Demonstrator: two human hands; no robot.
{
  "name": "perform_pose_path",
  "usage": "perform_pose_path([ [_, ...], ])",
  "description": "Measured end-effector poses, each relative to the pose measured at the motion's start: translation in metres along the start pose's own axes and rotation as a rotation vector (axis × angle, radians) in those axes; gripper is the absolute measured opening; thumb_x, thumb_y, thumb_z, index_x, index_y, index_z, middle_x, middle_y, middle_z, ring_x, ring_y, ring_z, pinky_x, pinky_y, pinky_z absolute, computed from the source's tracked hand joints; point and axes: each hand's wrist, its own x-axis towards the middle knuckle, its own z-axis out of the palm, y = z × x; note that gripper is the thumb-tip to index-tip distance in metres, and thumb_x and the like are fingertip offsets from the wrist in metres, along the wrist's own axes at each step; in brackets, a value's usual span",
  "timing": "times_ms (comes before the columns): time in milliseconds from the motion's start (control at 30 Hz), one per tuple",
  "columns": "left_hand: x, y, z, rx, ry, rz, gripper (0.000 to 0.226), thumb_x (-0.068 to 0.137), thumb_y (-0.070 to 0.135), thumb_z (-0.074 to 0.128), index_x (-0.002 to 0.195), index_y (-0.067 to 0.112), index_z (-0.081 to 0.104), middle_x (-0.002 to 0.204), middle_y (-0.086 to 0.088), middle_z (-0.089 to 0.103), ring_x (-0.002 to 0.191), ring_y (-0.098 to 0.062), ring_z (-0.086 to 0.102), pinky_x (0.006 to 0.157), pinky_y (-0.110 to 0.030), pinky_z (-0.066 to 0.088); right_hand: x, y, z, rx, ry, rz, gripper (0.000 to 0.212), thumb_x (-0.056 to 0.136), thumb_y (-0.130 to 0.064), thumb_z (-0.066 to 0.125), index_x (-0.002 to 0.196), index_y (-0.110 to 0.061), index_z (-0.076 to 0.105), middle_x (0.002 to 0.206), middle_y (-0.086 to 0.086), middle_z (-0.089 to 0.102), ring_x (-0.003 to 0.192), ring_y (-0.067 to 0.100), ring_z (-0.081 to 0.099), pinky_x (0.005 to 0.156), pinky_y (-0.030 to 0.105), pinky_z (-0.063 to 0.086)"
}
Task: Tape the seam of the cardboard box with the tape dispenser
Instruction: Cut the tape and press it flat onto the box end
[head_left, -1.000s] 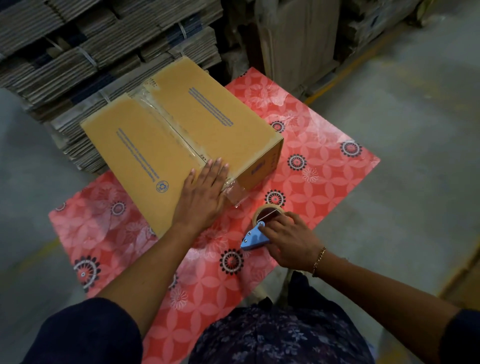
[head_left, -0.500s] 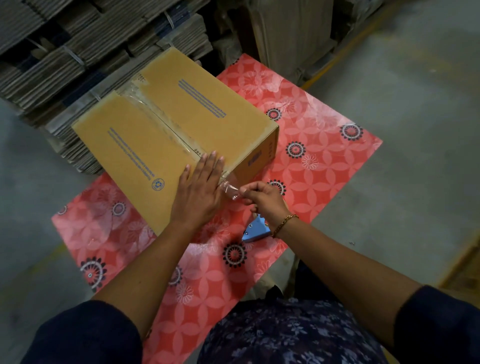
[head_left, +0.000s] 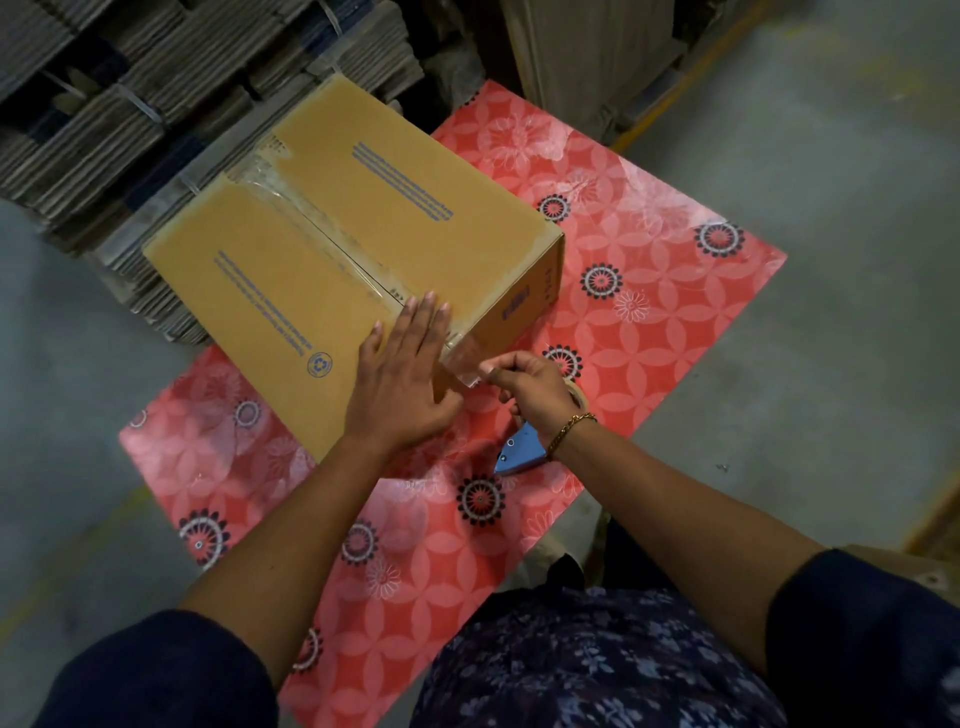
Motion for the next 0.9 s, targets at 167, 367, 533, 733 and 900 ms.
perform_pose_path([
  [167,0.0,0.003,0.003,0.023,0.043,-0.045,0.074,0.099,0.063,0.034,0.162,0.027,0.016,0.171,0.003,0.012,0.158,-0.013,0.009,0.124,-0.047,0.013,0.002,-0.002,0.005,0.024,-0.006,-0.031,0.019,0.09,-0.003,0.067,0.074,-0.013,0.065,0.062,-0.001,0.063,0.038,-0.005,0.047,0.04,0.01,0.036],
  [367,0.002,0.004,0.007,0.044,0.096,-0.043,0.058,0.106,0.045,0.032,0.16,0.024,0.025,0.169,0.002,0.021,0.156,-0.016,0.019,0.121,-0.049,0.021,0.01,0.001,0.008,0.024,-0.009,-0.027,0.019,0.09,-0.002,0.066,0.075,-0.013,0.064,0.072,0.006,0.063,0.039,-0.006,0.049,0.04,0.009,0.037],
  [533,0.003,0.003,0.009,0.089,0.079,-0.027,0.061,0.105,0.042,0.034,0.161,0.022,0.02,0.17,0.001,0.018,0.157,-0.016,0.017,0.122,-0.05,0.022,0.023,-0.001,0.018,0.051,0.0,0.038,0.02,0.09,-0.01,0.069,0.073,-0.014,0.06,0.068,0.012,0.061,0.037,-0.002,0.048,0.036,0.016,0.036],
  [733,0.002,0.004,0.007,0.098,0.062,-0.021,0.065,0.104,0.04,0.039,0.162,0.021,0.016,0.171,0.001,0.014,0.157,-0.016,0.014,0.122,-0.05,0.021,0.026,0.016,-0.001,-0.339,0.189,-0.06,0.022,0.081,-0.025,0.072,0.074,-0.024,0.051,0.069,0.004,0.063,0.064,0.032,0.065,0.066,0.048,0.057],
  [900,0.0,0.003,0.004,0.084,0.033,-0.02,0.076,0.096,0.04,0.047,0.162,0.021,0.013,0.171,0.0,0.011,0.158,-0.016,0.011,0.123,-0.051,0.019,0.006,-0.019,-0.011,-0.654,0.346,-0.82,0.026,0.086,-0.033,0.068,0.102,-0.014,0.063,0.103,0.004,0.063,0.096,0.024,0.06,0.084,0.039,0.05],
])
